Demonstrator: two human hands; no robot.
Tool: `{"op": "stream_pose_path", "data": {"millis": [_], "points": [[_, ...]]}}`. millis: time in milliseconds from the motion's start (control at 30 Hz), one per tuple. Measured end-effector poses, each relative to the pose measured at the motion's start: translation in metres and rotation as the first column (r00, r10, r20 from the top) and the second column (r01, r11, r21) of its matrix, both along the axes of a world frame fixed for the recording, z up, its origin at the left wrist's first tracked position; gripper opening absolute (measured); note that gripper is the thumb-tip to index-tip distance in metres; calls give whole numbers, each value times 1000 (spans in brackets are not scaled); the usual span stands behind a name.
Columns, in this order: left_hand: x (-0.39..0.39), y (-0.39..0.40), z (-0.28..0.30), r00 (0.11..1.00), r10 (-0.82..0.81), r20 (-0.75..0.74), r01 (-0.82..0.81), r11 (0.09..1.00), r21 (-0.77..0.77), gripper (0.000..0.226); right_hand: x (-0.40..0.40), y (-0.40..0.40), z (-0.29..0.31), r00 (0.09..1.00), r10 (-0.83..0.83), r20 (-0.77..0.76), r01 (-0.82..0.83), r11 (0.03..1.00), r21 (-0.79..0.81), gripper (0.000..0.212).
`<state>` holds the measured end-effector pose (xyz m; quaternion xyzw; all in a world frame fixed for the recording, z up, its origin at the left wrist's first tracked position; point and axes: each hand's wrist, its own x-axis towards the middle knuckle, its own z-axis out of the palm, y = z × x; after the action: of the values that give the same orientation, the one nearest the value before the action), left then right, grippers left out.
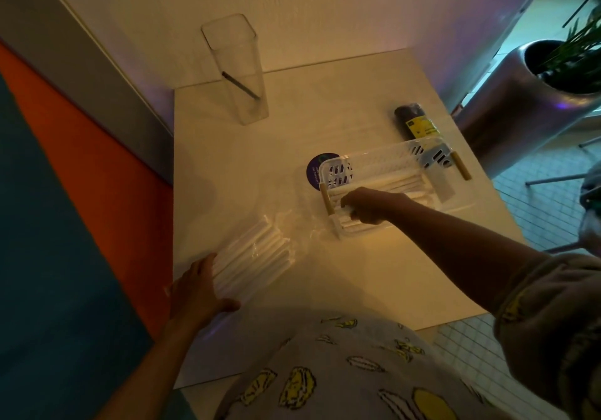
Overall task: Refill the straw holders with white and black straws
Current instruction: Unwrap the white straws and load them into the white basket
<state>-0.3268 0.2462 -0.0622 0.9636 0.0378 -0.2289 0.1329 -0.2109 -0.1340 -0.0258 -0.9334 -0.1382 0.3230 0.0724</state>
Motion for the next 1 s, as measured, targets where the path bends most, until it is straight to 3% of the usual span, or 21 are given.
{"op": "stream_pose_path", "data": {"millis": [67,167,267,367,433,500,600,700,767,900,1000], "points": [[0,-1,0,1000,-4,7,4,1000,3,125,0,-5,-4,995,0,101,0,1000,-1,24],[0,-1,1,1000,1,1,-1,1000,2,125,0,-10,-7,959,-163,234,132,981,140,36],[0,1,1,1000,7,-16,-8,999,-40,126,-1,-1,3,834,-403,376,269,893,361,24],[0,2,2,1000,10,-21,-12,998,-64,126,-7,25,30,703,-534,469,208,786,583,17],[-1,2,4,1000,5,-10,-5,999,-47,125,-21,49,51,697,-571,434,129,695,707,18],[0,4,2,1000,4,-2,-4,999,-50,126,-37,73,65,775,-512,370,63,646,761,20],[0,8,-3,1000,1,-10,-2,998,-64,126,-53,101,69,914,-340,220,111,733,671,20],[-1,7,-1,1000,-8,-4,7,999,-50,126,-56,113,50,985,-165,-58,175,921,348,19],[-2,4,3,1000,-25,15,25,999,-46,125,-57,117,31,979,-141,-150,167,970,179,24],[-4,1,2,999,-35,37,36,999,-22,121,-55,120,-3,934,-347,-81,354,885,302,52],[-4,4,0,999,-37,33,38,999,-20,122,-50,126,-13,915,-385,-119,399,826,398,61]]}}
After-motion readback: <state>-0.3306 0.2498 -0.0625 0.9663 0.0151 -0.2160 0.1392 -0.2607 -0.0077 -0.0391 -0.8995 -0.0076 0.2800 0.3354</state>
